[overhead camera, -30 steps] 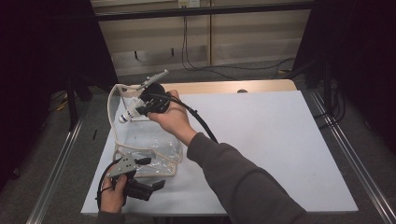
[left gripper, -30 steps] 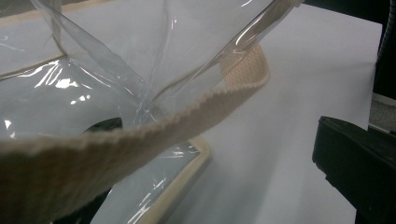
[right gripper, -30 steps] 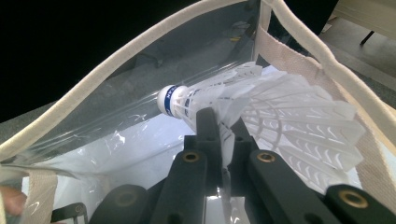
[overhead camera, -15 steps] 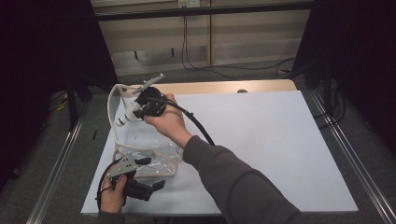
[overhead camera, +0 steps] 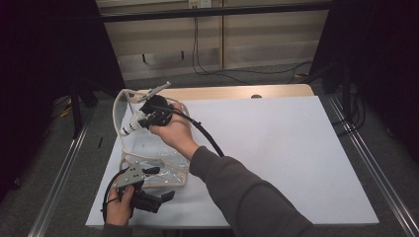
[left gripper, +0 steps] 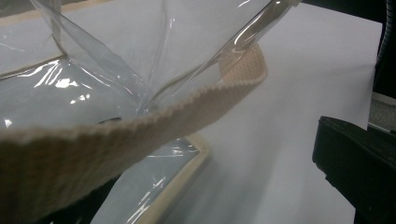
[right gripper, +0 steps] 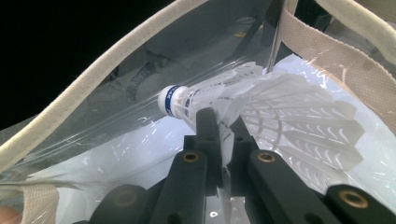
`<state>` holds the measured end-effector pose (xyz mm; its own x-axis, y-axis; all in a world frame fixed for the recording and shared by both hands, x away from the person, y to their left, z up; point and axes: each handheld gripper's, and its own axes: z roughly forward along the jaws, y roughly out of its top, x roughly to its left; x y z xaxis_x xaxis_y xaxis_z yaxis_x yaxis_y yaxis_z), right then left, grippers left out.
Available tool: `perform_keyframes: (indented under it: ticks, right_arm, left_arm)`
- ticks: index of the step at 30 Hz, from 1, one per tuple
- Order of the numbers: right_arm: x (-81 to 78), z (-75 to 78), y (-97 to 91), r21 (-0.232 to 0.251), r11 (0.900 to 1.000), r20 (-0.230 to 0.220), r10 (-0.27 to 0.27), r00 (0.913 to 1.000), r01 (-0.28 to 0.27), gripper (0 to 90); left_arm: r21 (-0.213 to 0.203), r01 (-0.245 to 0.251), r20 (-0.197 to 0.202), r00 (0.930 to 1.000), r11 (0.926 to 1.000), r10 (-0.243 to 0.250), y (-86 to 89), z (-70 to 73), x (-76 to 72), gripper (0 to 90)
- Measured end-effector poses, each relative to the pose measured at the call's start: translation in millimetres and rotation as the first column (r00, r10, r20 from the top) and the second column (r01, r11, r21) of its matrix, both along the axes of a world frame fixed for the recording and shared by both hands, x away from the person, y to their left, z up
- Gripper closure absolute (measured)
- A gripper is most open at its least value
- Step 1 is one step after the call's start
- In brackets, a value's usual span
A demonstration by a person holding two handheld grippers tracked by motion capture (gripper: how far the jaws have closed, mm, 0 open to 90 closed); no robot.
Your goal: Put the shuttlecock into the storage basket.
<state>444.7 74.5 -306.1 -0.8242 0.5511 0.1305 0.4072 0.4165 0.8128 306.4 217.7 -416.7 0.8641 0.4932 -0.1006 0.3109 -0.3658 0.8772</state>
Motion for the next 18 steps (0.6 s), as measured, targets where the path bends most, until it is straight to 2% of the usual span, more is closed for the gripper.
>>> perform_keyframes:
  ticks: [18]
  right_arm:
    - [-0.6,-5.6,6.4,-0.018,0.9998,-0.005,-0.010,0.9999,0.010,87.6]
  left_arm:
    - [0.004,0.003,0.002,1.0000,1.0000,-0.003,0.5,0.2,-0.1,3.0]
